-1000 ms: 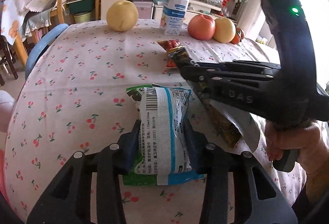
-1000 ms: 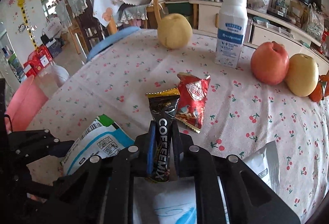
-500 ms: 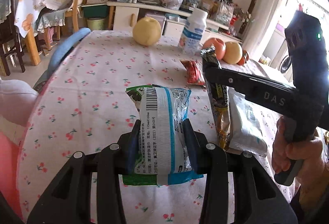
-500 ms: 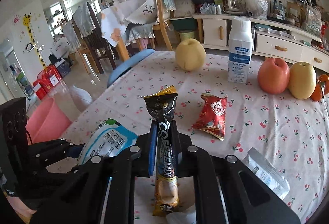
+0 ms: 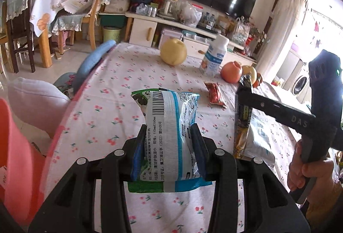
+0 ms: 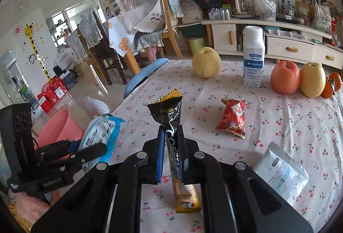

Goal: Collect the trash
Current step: 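Carry both items to the pink bucket and open both tools to drop them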

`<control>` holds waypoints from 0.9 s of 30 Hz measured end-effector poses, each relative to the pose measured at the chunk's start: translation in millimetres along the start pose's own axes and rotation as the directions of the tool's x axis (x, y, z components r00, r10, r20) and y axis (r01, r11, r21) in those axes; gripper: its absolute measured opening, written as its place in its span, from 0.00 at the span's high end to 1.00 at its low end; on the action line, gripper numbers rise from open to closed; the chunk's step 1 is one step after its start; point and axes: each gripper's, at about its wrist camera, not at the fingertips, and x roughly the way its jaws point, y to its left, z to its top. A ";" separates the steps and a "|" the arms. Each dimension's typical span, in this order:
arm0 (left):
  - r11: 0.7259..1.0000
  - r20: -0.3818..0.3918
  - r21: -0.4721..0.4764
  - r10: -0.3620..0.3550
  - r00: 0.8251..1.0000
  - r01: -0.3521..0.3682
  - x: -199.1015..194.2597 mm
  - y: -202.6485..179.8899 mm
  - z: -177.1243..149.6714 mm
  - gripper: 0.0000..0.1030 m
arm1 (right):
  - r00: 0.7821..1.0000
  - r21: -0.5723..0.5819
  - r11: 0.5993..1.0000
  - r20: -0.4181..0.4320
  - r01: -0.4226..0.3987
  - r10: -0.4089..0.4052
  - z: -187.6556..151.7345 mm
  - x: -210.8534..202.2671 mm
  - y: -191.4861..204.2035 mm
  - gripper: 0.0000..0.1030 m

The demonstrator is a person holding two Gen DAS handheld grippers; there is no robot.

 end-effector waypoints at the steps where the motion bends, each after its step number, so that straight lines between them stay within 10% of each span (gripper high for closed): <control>1: 1.000 0.007 -0.007 0.001 1.000 -0.001 -3.1 3.6 0.4 0.59 | 1.000 -0.004 1.000 0.005 0.002 -0.002 -0.7 -2.4 4.5 0.89; 17: 0.993 0.131 -0.111 0.042 0.991 -0.027 -55.1 52.6 2.6 0.59 | 0.987 -0.024 0.992 0.106 -0.122 0.124 8.7 -37.4 93.2 0.91; 27: 0.957 0.255 -0.265 0.187 0.949 -0.118 -110.3 110.0 -4.9 0.59 | 0.947 -0.136 0.948 0.109 -0.287 0.302 35.2 -32.8 202.2 0.91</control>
